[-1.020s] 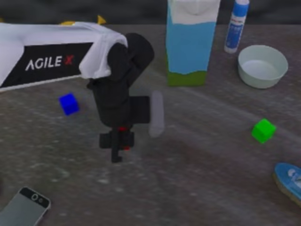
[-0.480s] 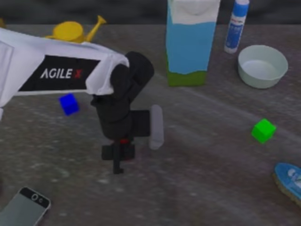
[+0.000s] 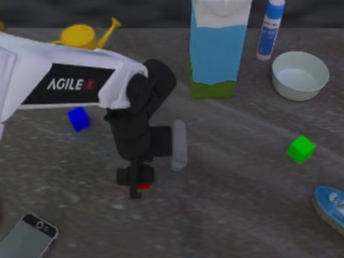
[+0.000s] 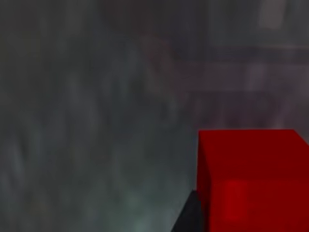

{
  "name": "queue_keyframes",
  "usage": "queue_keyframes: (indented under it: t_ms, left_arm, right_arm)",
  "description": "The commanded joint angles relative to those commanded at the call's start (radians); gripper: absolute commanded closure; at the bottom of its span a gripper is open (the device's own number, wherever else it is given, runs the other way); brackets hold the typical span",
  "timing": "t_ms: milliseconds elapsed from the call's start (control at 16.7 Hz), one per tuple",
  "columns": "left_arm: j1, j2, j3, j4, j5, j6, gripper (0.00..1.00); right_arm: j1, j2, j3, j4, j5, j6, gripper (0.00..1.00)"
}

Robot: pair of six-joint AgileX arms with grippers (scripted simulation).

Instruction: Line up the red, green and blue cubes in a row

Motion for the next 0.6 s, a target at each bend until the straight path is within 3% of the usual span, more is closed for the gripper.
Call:
queue_keyframes:
  t_ms: [240, 600]
  left_arm:
    - [0.0, 0.0, 0.0, 0.0, 0.0, 0.0, 0.02]
    - [0.0, 0.0, 0.0, 0.0, 0.0, 0.0, 0.0]
  right_arm:
    - [0.0, 0.0, 0.0, 0.0, 0.0, 0.0, 0.0]
    - [0.0, 0.0, 0.0, 0.0, 0.0, 0.0, 0.0]
